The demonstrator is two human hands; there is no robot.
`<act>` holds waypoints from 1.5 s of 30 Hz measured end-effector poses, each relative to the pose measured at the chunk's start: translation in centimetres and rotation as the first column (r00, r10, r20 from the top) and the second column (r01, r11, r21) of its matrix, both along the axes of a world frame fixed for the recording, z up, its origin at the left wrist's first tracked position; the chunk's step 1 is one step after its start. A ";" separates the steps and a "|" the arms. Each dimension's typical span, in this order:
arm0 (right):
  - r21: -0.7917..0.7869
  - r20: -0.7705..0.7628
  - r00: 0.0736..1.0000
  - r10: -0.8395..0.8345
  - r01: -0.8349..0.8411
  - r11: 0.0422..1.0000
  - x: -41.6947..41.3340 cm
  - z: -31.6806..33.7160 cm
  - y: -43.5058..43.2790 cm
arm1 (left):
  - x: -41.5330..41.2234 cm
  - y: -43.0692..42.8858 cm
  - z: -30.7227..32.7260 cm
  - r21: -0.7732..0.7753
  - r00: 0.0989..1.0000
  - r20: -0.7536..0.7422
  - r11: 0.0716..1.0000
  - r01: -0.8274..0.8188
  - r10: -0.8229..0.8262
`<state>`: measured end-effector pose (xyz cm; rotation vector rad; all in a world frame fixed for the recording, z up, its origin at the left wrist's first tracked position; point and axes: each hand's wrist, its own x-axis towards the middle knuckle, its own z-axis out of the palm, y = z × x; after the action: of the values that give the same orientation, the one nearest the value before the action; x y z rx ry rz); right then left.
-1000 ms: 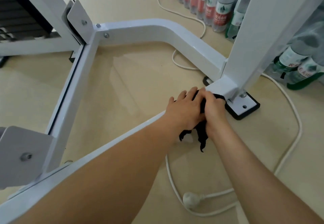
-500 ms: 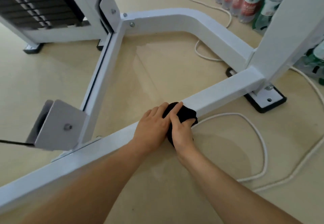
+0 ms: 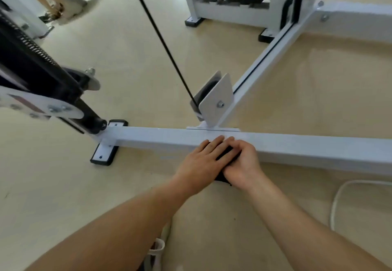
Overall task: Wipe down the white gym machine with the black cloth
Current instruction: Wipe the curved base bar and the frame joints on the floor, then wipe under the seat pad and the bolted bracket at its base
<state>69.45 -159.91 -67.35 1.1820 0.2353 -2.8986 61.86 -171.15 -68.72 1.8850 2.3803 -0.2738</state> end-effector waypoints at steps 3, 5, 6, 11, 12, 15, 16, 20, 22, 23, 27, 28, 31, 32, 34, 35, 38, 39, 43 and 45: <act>0.039 0.003 0.989 0.146 -0.146 0.988 -2.5 0.5 -2.3 | -1.4 -3.0 1.6 -0.028 0.976 0.010 0.976 -0.215 0.216; 0.140 0.026 0.967 0.253 -0.254 0.957 -3.8 1.1 -3.6 | -1.7 -4.5 2.8 -0.069 0.925 0.083 0.929 -0.365 0.370; 0.230 0.035 0.947 0.318 -0.317 0.920 -4.3 1.4 -4.2 | -1.9 -5.1 3.7 -0.060 0.872 0.195 0.893 -0.447 0.449; 0.866 0.308 0.835 0.456 -0.445 0.228 -5.9 2.9 -4.2 | -4.8 -8.9 6.5 -0.005 0.733 0.376 0.793 -0.610 0.567; 0.916 0.339 0.848 0.408 -0.396 0.062 -6.5 3.2 -4.1 | -5.6 -9.6 7.0 -0.022 0.659 0.411 0.730 -0.683 0.630; 0.897 0.322 0.933 0.164 -0.244 -0.369 -8.1 3.6 -4.8 | -8.6 -11.3 6.9 -0.008 0.528 0.383 0.575 -0.818 0.758; 0.857 0.270 0.956 0.113 -0.185 -0.481 -8.5 3.3 -5.0 | -9.4 -11.8 6.9 -0.003 0.504 0.386 0.547 -0.837 0.773; 0.525 0.532 0.825 0.193 -0.142 -0.839 -10.0 0.1 -6.7 | -12.1 -14.2 7.5 0.016 0.467 0.367 0.496 -0.868 0.805; 0.283 0.739 0.663 0.116 -0.150 -0.947 -10.4 -1.6 -7.4 | -12.9 -15.0 7.8 -0.001 0.544 0.313 0.573 -0.819 0.778; 0.208 0.772 0.630 0.082 -0.129 -0.970 -10.7 -1.9 -7.7 | -13.2 -15.4 7.8 -0.031 0.596 0.293 0.630 -0.776 0.748; 0.116 0.777 0.628 0.048 -0.068 -0.991 -13.7 -1.5 -8.4 | -14.1 -17.5 8.2 -0.146 0.671 0.315 0.733 -0.665 0.671; 0.134 0.777 0.628 0.049 -0.088 -0.987 -14.6 -0.5 -8.7 | -14.4 -18.2 8.5 -0.156 0.658 0.337 0.729 -0.666 0.673; 0.411 0.750 0.633 0.193 -0.216 -0.886 -16.2 4.1 -10.2 | -15.4 -20.7 10.8 -0.168 0.655 0.347 0.731 -0.661 0.672; 0.553 0.703 0.651 0.287 -0.246 -0.796 -16.5 5.8 -11.0 | -15.8 -21.7 11.8 -0.164 0.659 0.334 0.730 -0.663 0.674; 0.793 0.539 0.706 0.460 -0.241 -0.560 -16.4 9.0 -13.1 | -16.4 -24.0 13.7 -0.107 0.638 0.349 0.705 -0.701 0.687; 0.852 0.459 0.739 0.493 -0.208 -0.480 -16.2 10.5 -14.2 | -16.6 -25.2 14.5 -0.057 0.602 0.397 0.673 -0.737 0.693; 0.810 0.273 0.881 0.385 0.006 -0.586 -15.3 14.8 -17.1 | -16.9 -28.5 17.1 0.128 0.419 0.677 0.464 -0.876 0.605; 0.755 0.184 0.920 0.346 0.093 -0.650 -15.1 16.3 -18.0 | -16.8 -29.3 17.8 0.171 0.345 0.796 0.361 -0.917 0.498; 0.319 -0.076 0.936 0.343 0.348 -0.881 -16.3 20.3 -21.3 | -17.6 -29.3 19.2 0.306 0.304 0.951 -0.029 -0.952 0.054; 0.040 -0.049 0.938 0.342 0.344 -0.938 -18.5 20.6 -22.3 | -18.8 -28.1 19.1 0.446 0.440 0.894 -0.084 -0.891 0.079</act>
<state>50.91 -182.19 -46.78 0.3768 -2.2814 0.0350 43.10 -199.23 -49.65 0.3298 2.4500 2.1073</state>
